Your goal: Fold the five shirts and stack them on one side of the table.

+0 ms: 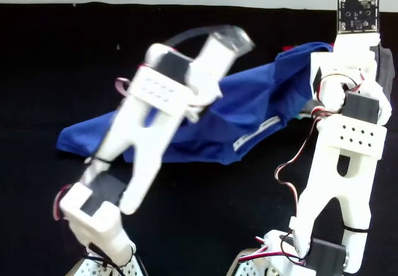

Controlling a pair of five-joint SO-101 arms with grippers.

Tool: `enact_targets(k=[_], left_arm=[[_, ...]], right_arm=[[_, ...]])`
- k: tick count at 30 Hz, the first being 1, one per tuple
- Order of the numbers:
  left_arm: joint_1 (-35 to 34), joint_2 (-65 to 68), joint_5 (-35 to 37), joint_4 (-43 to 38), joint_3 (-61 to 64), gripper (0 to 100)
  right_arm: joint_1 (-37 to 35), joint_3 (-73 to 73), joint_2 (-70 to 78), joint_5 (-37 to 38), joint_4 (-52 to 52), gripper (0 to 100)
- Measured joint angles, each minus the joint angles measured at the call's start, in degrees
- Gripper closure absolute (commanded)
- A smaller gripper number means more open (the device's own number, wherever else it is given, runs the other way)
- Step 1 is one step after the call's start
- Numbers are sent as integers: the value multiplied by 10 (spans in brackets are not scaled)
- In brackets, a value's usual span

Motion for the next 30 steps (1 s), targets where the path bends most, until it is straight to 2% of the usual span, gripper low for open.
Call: enact_targets(k=[3,8,12,16,22,30], left_arm=[[-55,-49,0,32,-62,992],[-150,-140,0,40,-154,992],[-199,-206,0,40,-199,992],[-241,-236,0,44,-201,992],[-329,-236,-2,44,-89,992],[-454,-236,-85,-21,155,992]], right_arm=[[14,-38,0,0,-2,992],[33,-157,0,0,29,992],[33,-246,-1,0,122,992],[-2,-260,-4,-5,237,992],[-110,-199,-4,-52,358,992],[-267,-20,-4,-55,395,992]])
